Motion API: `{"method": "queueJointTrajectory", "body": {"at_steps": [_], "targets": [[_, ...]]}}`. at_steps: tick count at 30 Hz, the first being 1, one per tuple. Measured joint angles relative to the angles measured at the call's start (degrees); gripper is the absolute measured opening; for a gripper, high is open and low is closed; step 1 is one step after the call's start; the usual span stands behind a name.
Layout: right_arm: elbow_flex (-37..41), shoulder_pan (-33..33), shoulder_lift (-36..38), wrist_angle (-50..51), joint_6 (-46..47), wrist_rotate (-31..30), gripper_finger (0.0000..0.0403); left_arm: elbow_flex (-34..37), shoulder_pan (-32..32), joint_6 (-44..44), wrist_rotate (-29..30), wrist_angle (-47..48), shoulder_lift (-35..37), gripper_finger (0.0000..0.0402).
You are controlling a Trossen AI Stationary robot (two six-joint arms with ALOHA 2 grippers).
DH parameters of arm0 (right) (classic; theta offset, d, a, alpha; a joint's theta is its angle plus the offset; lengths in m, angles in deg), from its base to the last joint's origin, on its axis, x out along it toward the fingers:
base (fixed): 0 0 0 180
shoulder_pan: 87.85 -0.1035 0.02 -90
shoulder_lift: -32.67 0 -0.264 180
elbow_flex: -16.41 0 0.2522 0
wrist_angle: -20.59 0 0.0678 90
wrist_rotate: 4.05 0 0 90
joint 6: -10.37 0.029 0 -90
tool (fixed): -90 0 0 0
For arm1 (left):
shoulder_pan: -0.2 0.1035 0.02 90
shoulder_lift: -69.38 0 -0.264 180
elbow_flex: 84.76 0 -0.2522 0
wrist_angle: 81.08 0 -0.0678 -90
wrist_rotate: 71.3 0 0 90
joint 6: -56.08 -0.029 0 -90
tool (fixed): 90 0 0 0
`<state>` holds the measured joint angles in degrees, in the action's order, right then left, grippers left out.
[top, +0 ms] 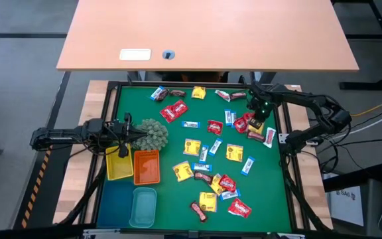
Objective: Sort candy
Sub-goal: Put the yellow candy into the orange basket
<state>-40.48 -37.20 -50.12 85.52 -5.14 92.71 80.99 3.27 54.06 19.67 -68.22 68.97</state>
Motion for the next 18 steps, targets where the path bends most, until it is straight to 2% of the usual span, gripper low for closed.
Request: {"method": "queueJointTrajectory", "body": {"at_steps": [6, 12, 18], "targets": [[0.0, 0.0, 0.0, 2.8, -0.8, 1.9, 0.0004, 0.0, 0.0, 0.0, 0.0, 0.0, 0.0, 0.0020], [-0.1, 0.0, 0.0, 2.9, -1.5, 9.7, 0.0002, 0.0, 0.0, 0.2, 0.0, -0.5, 0.0, 0.0020], [-3.5, -0.1, 0.0, 2.6, -1.5, 16.5, 0.0001, 0.0, 0.0, 0.2, 0.0, -5.5, 0.0, 0.0021]]}}
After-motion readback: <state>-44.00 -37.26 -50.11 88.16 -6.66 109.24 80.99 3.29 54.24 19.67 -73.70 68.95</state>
